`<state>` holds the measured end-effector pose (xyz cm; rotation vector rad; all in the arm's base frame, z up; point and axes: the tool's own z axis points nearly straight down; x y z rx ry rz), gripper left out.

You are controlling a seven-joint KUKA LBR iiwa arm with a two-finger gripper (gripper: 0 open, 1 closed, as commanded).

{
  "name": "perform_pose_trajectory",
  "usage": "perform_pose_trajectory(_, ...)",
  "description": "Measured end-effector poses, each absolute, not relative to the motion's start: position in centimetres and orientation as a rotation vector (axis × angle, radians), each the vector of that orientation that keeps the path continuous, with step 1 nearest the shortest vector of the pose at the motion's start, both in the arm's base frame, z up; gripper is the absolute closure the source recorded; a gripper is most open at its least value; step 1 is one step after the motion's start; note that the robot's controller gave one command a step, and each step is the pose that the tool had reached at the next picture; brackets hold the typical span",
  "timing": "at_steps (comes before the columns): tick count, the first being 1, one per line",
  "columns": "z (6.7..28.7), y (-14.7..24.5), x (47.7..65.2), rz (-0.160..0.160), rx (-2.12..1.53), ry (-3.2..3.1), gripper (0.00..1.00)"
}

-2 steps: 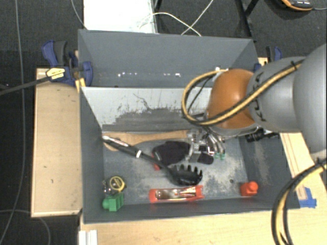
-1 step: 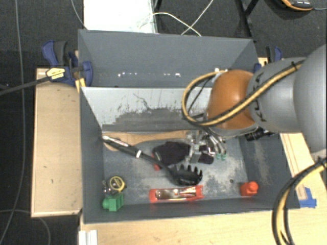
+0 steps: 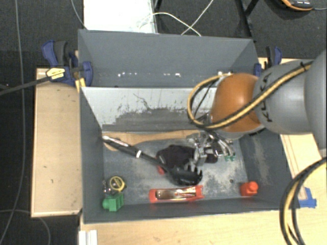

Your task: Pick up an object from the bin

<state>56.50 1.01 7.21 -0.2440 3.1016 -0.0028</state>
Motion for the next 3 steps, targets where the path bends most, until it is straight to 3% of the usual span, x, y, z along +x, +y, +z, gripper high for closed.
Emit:
perform_pose_trajectory(1, 19.0, 1.2, 58.9, -0.001, -0.171, 3.105, 1.0)
perform_pose_trajectory(2, 7.5, 1.2, 55.9, 0.0, -0.231, 3.109, 1.0)
perform_pose_trajectory(3, 18.8, 1.2, 55.7, -0.001, -0.212, 3.103, 1.0)
